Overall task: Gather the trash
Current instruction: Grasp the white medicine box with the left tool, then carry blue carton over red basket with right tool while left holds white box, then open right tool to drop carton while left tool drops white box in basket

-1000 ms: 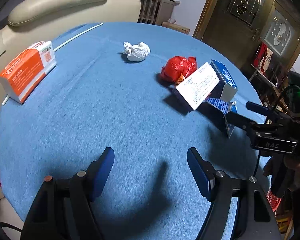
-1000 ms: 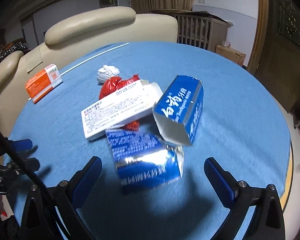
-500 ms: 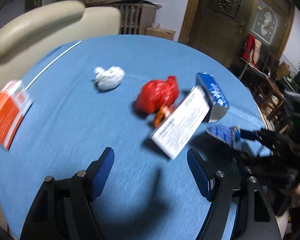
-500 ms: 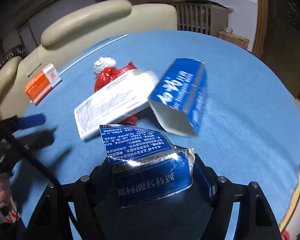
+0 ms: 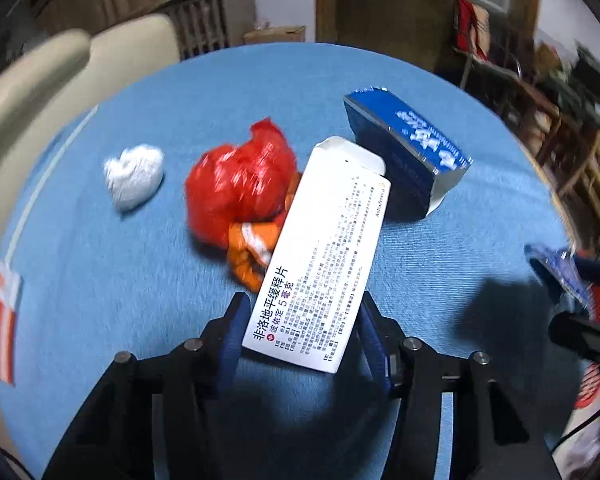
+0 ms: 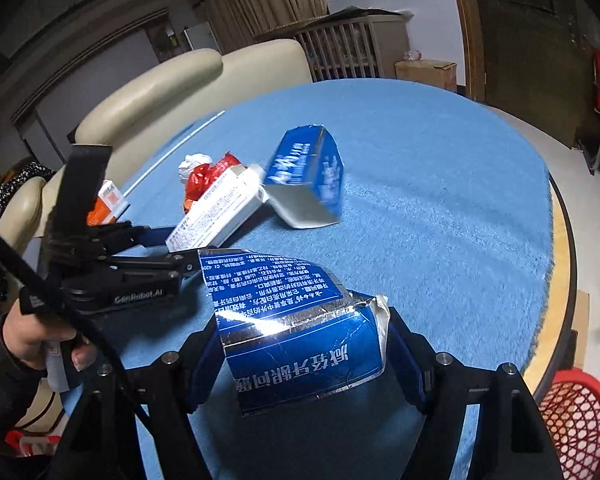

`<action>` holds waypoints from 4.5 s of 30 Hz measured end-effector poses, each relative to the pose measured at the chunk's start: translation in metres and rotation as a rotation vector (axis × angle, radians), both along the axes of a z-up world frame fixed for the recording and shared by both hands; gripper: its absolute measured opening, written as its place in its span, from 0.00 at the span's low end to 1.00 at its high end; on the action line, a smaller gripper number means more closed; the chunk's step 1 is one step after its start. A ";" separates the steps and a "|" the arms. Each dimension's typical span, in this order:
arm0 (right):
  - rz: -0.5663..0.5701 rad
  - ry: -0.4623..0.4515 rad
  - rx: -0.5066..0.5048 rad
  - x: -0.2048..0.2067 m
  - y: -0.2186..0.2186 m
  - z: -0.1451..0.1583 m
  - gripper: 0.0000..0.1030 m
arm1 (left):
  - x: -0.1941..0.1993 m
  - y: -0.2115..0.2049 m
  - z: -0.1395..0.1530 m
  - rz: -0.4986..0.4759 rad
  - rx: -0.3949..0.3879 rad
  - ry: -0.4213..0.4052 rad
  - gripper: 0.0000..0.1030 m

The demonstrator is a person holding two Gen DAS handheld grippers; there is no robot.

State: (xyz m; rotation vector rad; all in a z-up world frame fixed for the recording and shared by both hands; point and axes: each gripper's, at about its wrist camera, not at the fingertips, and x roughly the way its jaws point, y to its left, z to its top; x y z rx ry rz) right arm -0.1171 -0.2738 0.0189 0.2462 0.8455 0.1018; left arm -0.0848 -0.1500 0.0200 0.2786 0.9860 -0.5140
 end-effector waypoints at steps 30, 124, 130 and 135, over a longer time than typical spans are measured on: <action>-0.092 -0.038 0.047 -0.065 0.033 0.017 0.74 | -0.096 0.058 0.057 0.205 -0.024 -0.111 0.53; -0.678 -0.011 0.089 -0.238 -0.171 -0.027 0.76 | -0.203 -0.164 0.062 -0.274 0.018 -0.148 0.53; -0.736 -0.026 0.106 -0.243 -0.181 -0.027 1.00 | -0.217 -0.180 0.059 -0.334 0.014 -0.139 0.53; -0.775 -0.066 0.115 -0.257 -0.189 -0.014 1.00 | -0.229 -0.194 0.053 -0.377 0.013 -0.125 0.53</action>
